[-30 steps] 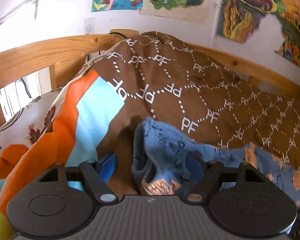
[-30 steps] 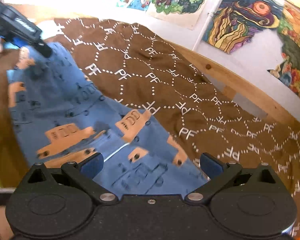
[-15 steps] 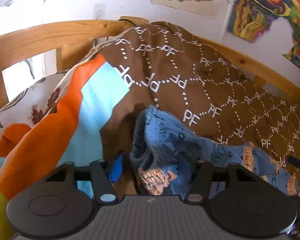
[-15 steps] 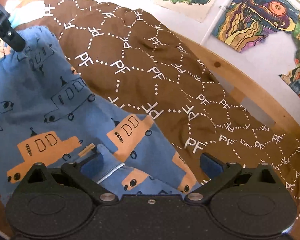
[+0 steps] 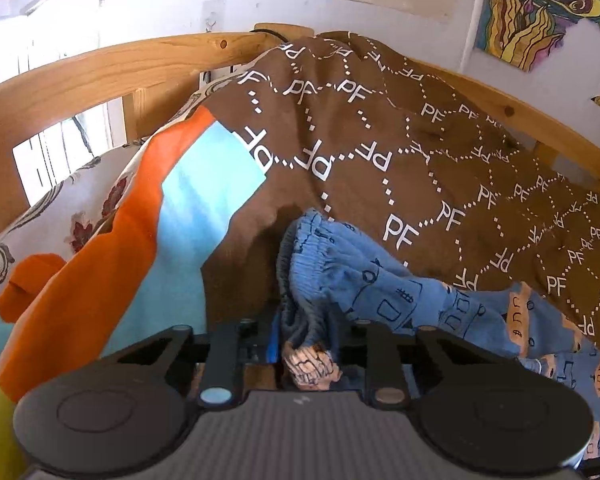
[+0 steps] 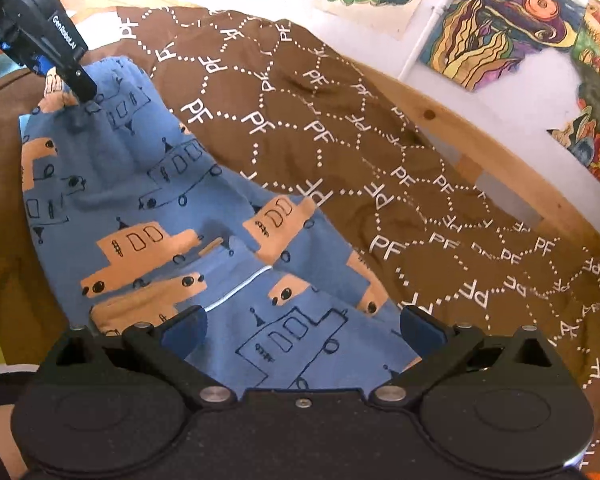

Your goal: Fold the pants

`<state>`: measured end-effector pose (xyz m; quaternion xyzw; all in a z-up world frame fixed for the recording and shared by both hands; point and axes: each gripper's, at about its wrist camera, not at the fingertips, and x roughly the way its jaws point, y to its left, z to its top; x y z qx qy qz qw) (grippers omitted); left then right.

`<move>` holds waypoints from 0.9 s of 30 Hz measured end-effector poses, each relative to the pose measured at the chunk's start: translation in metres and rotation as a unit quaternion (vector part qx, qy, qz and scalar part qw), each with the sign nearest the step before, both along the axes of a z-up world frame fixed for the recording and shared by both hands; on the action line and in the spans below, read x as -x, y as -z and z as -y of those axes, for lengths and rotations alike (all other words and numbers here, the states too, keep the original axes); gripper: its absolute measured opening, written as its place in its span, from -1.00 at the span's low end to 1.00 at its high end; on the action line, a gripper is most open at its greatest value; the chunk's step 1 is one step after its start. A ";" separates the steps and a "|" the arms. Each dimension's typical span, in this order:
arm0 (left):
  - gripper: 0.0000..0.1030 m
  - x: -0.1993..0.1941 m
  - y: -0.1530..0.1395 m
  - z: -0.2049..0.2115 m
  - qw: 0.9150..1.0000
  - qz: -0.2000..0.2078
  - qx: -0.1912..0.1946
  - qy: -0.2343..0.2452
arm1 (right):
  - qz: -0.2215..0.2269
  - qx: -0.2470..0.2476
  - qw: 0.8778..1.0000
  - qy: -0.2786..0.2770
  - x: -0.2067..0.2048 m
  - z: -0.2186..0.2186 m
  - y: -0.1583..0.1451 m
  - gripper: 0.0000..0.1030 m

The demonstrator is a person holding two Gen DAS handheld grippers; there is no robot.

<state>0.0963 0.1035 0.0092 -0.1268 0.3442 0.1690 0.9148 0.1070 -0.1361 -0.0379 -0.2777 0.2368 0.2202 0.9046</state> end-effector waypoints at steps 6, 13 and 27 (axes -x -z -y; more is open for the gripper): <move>-0.61 -0.003 -0.001 0.007 1.000 -0.008 -0.022 0.007 | 0.002 -0.003 1.000 -0.001 0.008 -0.002 0.002 0.98; -0.64 0.002 -0.007 0.017 0.999 0.005 -0.035 0.006 | 0.002 0.005 1.000 -0.001 0.010 -0.006 0.012 0.99; -0.63 -0.002 -0.003 0.011 0.999 -0.001 -0.034 0.014 | -0.076 -0.126 0.983 -0.112 -0.110 -0.008 -0.040 0.67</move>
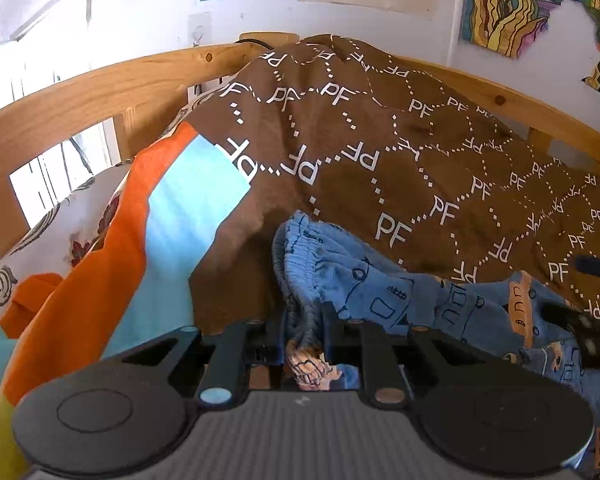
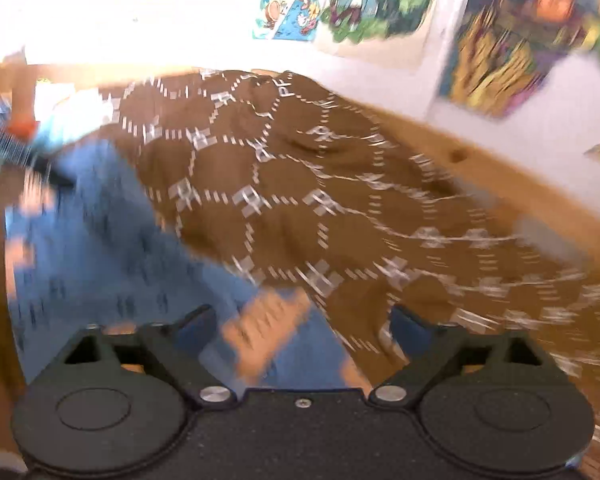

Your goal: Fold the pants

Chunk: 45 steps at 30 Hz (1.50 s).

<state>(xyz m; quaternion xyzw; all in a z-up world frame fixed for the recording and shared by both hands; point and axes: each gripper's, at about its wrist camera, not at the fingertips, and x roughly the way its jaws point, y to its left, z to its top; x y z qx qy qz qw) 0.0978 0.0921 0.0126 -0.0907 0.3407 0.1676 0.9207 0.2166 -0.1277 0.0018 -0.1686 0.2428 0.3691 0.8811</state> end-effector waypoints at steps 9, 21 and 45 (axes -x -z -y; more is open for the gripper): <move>-0.63 0.001 0.002 -0.004 1.000 0.003 0.003 0.011 | -0.057 0.114 0.979 -0.158 -0.051 -0.065 0.024 -0.60; -0.63 0.002 0.004 -0.009 1.000 0.005 0.012 0.016 | -0.003 0.079 0.995 -0.067 -0.057 -0.043 0.024 -0.61; -0.64 0.014 -0.043 0.061 0.995 0.053 -0.018 0.088 | 0.003 0.032 0.999 0.032 0.100 0.031 0.001 0.48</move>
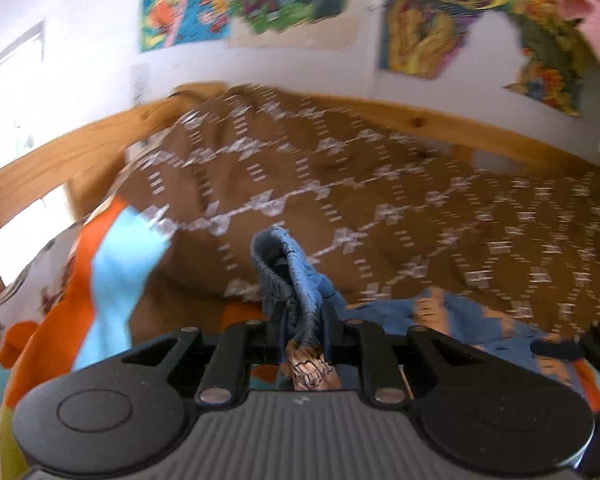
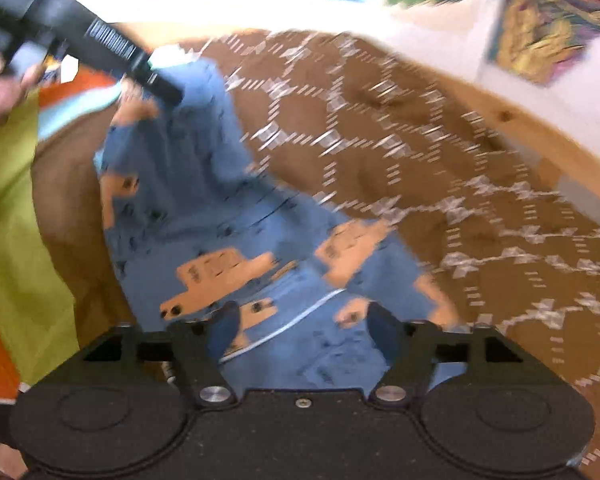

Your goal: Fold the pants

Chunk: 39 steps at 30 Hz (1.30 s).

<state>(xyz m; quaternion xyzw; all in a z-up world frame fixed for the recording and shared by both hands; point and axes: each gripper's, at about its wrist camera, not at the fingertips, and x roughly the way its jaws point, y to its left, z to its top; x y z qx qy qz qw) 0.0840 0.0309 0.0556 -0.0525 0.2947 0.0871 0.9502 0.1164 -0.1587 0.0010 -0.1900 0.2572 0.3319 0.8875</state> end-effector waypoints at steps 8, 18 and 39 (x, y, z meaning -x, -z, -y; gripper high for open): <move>-0.64 -0.002 -0.014 0.085 0.989 0.023 0.006 0.147 | -0.014 -0.081 0.985 0.149 0.012 0.093 -0.033 0.81; -0.33 -0.035 0.035 0.197 0.963 -0.027 -0.021 0.267 | -0.015 -0.162 0.953 0.256 0.008 0.169 -0.024 0.84; -0.02 0.003 0.083 0.203 0.924 -0.073 -0.130 0.353 | -0.132 -0.249 0.948 0.151 -0.022 0.150 0.021 0.60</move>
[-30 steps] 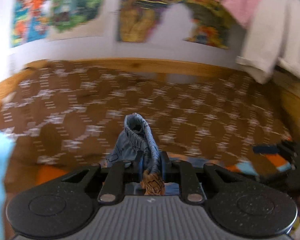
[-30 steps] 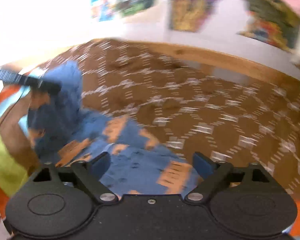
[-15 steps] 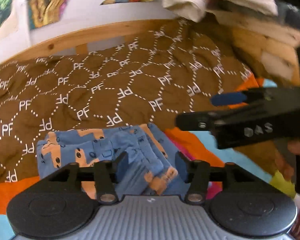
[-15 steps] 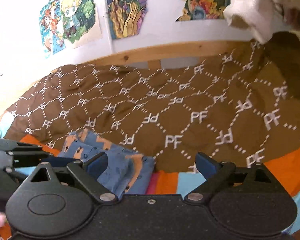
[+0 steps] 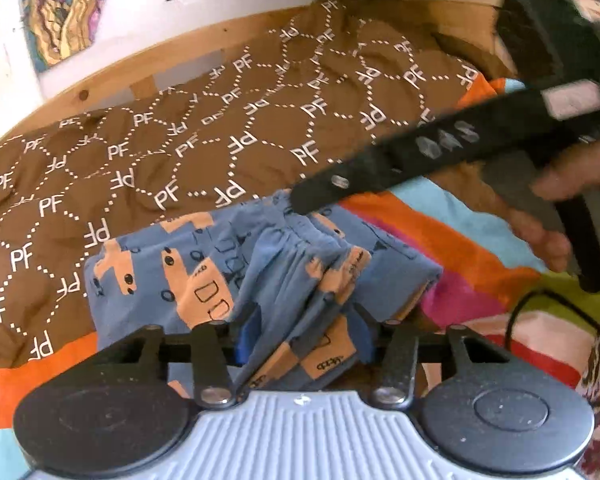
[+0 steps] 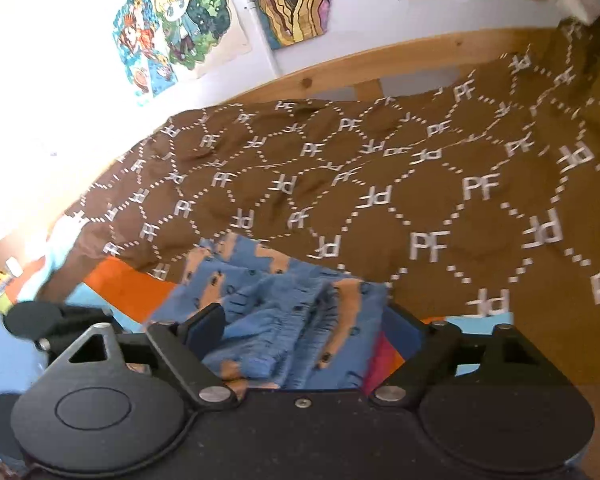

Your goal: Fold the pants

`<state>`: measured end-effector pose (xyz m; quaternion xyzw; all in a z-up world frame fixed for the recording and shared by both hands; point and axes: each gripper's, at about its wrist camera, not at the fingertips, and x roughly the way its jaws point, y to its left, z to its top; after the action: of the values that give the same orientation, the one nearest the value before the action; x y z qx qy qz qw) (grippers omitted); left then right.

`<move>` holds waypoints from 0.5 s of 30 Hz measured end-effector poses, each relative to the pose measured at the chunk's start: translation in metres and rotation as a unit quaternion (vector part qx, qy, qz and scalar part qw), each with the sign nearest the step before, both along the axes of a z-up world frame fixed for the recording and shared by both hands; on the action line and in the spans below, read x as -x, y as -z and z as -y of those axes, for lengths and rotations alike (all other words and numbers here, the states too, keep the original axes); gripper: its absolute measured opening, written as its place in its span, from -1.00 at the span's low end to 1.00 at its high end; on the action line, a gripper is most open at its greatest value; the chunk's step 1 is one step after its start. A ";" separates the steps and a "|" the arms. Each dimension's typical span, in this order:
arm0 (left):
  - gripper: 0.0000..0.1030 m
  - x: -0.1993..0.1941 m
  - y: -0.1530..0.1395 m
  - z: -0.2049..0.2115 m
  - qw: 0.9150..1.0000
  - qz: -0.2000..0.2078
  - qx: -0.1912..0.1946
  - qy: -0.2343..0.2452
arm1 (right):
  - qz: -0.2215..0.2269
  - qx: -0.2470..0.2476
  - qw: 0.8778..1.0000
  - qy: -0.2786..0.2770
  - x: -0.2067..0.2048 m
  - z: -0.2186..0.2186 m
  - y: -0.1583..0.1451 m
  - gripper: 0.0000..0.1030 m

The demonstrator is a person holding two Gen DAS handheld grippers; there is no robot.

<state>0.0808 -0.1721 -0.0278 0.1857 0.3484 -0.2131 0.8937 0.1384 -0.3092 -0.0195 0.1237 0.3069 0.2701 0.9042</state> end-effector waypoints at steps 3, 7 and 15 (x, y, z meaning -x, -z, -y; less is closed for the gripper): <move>-0.25 0.002 0.004 0.002 1.000 0.001 -0.018 0.010 | -0.026 -0.039 0.999 0.008 -0.016 0.003 0.009 0.42; -0.52 0.002 0.008 0.002 0.999 0.004 -0.032 0.010 | -0.059 -0.060 0.996 0.019 -0.026 0.004 0.021 0.17; -0.67 -0.003 0.005 -0.002 1.000 -0.007 -0.011 -0.013 | -0.105 -0.089 0.990 0.018 -0.027 0.000 0.033 0.09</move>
<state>0.0835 -0.1697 -0.0323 0.1894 0.3598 -0.1986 0.8917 0.1654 -0.3095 -0.0524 0.2369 0.3722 0.2653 0.8573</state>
